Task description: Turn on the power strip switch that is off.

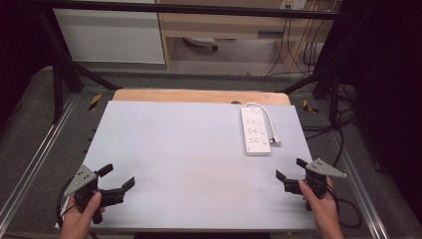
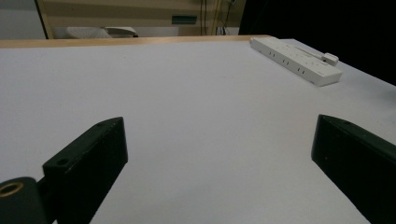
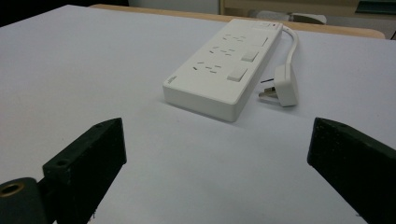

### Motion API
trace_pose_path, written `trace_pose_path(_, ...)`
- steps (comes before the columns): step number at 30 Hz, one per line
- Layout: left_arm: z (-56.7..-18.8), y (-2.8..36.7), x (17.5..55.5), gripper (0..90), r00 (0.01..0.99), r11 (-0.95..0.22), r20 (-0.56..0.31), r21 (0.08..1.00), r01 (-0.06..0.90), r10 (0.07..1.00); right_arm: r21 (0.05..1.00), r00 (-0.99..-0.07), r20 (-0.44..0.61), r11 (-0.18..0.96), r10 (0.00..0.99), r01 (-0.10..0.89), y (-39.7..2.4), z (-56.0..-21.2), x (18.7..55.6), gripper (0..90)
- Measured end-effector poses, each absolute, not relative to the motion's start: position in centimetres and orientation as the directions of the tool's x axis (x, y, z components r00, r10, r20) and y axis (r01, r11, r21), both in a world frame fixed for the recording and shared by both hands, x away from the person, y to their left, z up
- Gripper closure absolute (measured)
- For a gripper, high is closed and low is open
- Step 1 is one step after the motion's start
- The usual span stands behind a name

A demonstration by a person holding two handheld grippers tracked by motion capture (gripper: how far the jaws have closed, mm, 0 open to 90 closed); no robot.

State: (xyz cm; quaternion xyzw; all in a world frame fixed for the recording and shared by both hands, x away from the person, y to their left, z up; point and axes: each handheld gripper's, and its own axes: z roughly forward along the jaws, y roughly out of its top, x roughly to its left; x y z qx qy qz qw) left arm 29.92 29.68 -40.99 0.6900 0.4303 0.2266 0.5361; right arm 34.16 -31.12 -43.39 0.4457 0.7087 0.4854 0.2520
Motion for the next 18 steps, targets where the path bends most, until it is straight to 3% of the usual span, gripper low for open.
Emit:
trace_pose_path(14,-41.0,29.59,30.02,4.1,0.528,-0.065,-0.142,0.933,0.354,0.838,0.91,-0.462,0.083,0.122,0.883,0.397,-30.7,-43.24,33.89,2.7)
trace_pose_path(18,-40.9,29.53,30.16,3.8,0.539,-0.069,-0.138,0.936,0.346,0.831,0.893,-0.475,0.161,0.078,0.865,0.444,-30.55,-43.21,33.97,3.4)
